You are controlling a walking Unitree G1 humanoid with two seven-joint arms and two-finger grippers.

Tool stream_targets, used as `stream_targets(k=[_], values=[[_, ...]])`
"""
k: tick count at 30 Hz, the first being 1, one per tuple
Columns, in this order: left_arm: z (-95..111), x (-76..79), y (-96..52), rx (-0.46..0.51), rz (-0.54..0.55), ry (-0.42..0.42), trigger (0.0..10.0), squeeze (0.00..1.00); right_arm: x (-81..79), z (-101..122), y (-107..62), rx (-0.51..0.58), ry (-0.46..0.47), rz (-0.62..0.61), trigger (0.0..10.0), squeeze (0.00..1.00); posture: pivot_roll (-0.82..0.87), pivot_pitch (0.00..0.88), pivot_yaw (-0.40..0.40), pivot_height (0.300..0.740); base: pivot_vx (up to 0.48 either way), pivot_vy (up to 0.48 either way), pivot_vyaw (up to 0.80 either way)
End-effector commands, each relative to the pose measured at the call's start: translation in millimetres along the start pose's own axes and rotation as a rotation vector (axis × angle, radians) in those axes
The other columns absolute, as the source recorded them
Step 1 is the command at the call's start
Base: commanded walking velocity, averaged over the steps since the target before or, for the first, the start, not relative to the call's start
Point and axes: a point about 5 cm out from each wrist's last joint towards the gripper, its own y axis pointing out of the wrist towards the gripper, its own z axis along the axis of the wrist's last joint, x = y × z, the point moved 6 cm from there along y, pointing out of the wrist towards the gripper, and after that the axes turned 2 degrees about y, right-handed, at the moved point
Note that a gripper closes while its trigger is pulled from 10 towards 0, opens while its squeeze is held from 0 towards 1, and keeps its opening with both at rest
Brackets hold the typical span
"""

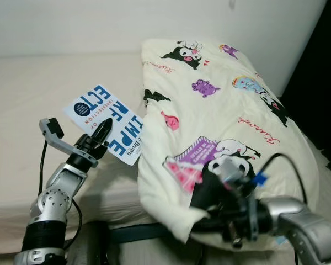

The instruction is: Clean up the room

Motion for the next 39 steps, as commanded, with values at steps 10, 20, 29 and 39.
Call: stream_targets(k=[10, 20, 29, 39], values=[[-6.4, 3.1, -0.7, -0.010, -0.021, -0.019, 10.0, 0.00, 19.7, -2.6, -47.9, -0.070, -0.008, -0.221, 0.0, 0.00, 0.08, 0.089, 0.004, 0.470, 0.000, 0.000, 0.00], [-12.3, 5.0, 0.0, -0.023, -0.026, -0.025, 10.0, 0.00, 29.8, -105.5, -10.0, -0.413, 0.099, -0.261, 0.0, 0.00, 0.08, 0.088, 0.010, 0.470, 0.000, 0.000, 0.00], [-14.8, 4.6, 1.1, -0.032, -0.032, -0.026, 10.0, 0.00, 51.3, -98.2, -11.0, -0.410, 0.012, -0.387, 10.0, 1.00, 0.07, 0.074, 0.008, 0.470, 0.000, 0.000, 0.00], [11.5, 2.6, 12.9, 0.019, 0.018, 0.195, 10.0, 0.00, 3.6, -17.1, 23.8, -0.024, -0.024, -0.112, 10.0, 1.00, 0.06, 0.070, 0.001, 0.470, 0.000, 0.000, 0.00]])
